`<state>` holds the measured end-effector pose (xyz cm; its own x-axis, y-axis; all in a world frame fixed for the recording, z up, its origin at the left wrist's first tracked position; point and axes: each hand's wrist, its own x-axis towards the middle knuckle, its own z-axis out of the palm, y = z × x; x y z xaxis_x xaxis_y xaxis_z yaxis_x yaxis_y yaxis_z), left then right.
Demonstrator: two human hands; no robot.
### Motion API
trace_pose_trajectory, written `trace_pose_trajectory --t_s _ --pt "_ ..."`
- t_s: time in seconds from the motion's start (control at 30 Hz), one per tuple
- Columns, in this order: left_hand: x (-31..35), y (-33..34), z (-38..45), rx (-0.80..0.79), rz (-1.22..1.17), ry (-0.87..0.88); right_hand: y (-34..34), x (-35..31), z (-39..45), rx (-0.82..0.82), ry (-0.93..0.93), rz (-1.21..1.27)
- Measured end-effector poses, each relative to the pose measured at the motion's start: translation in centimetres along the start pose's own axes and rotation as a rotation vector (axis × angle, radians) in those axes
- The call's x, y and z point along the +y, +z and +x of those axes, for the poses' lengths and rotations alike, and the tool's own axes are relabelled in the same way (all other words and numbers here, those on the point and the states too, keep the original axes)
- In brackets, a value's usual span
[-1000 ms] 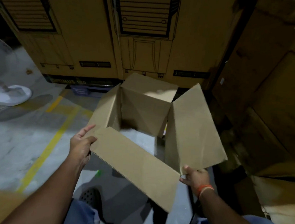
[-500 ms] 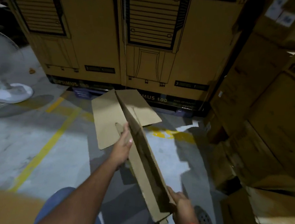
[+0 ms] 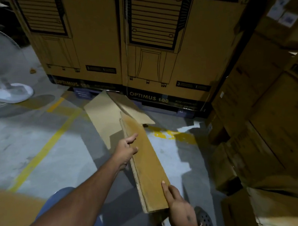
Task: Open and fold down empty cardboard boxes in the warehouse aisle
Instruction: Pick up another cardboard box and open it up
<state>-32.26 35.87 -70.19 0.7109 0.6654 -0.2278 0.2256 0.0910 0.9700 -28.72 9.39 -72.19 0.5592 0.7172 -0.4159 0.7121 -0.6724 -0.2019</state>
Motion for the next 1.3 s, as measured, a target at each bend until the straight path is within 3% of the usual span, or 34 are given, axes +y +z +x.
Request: trace_pose_trajectory --t_s 0.2,0.3,0.4,0.77,1.1,1.3 --pt "1.0 2.1 0.4 -0.189 -0.159 0.125 0.2 0.3 -0.8 0.060 0.093 -0.038" --pt "-0.1 0.1 0.9 -0.135 -0.300 0.026 1.8 -0.5 0.0 0.152 0.034 -0.095" --pt "-2.3 -2.8 1.5 -0.045 -0.294 -0.067 3.6 -1.5 2.2 0.200 -0.038 -0.129" --pt "-11.7 -4.3 4.9 0.030 -0.045 -0.356 8.3 -2.5 6.9 -0.205 -0.052 0.021" --pt "-15.2 -6.2 5.4 0.096 -0.025 -0.420 10.8 -3.3 8.7 -0.265 -0.114 0.078" --pt "-13.0 -5.9 5.2 0.102 0.095 -0.366 13.2 -3.0 10.5 -0.336 -0.195 0.354"
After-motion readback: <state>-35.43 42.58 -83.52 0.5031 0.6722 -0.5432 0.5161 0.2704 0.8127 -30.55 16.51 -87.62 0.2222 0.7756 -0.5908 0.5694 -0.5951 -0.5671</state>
